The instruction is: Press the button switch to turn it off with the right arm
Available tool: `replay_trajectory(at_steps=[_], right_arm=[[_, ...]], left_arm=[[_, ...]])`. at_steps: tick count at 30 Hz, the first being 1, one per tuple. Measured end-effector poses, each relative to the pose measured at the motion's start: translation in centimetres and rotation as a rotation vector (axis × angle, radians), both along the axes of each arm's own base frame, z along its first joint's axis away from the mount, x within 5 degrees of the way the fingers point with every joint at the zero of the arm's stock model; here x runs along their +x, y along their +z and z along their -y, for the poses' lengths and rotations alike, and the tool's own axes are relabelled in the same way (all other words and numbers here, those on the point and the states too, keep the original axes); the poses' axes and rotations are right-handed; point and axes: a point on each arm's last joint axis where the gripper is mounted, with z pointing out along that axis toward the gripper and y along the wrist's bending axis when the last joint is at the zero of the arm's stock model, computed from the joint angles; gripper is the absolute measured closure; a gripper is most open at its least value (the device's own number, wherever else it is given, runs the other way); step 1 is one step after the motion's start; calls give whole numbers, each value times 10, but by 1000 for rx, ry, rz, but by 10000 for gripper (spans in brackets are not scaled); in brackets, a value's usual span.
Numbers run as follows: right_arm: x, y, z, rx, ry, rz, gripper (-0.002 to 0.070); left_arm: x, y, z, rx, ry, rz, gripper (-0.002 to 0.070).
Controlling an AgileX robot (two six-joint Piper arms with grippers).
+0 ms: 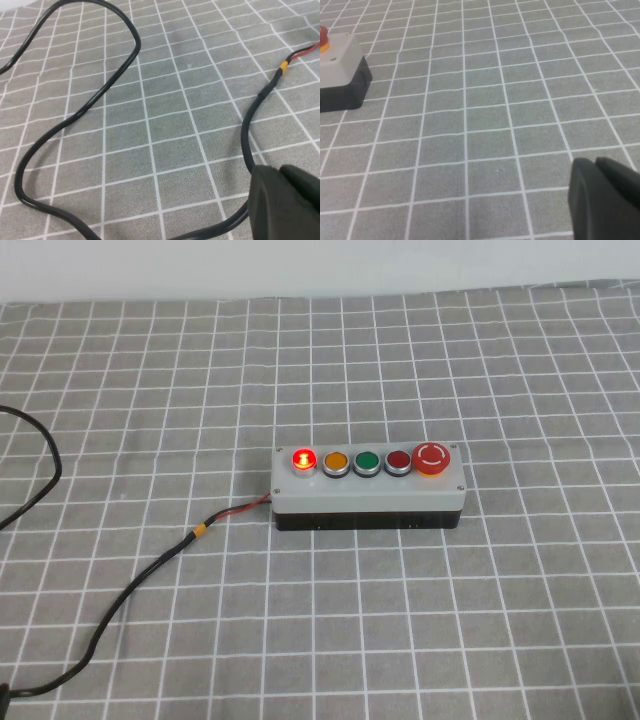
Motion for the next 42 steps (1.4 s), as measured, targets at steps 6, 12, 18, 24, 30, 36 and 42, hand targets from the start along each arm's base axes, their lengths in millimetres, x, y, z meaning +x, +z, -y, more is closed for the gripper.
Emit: replay_trajectory(at_steps=[6,12,18,24,30,36,42], right_arm=[[0,0,0,0,0,0,692],[0,0,0,0,0,0,692],[0,0,0,0,0,0,692],[0,0,0,0,0,0,692],[0,0,0,0,0,0,692],[1,2,0,1,2,26,692],[4,22,-1,3,16,251,692]], left_arm=[[0,0,0,0,0,0,678],[0,0,0,0,0,0,678],[0,0,0,0,0,0,678],[0,0,0,0,0,0,678],[0,0,0,0,0,0,678],[0,0,0,0,0,0,678],[0,0,0,0,0,0,678]])
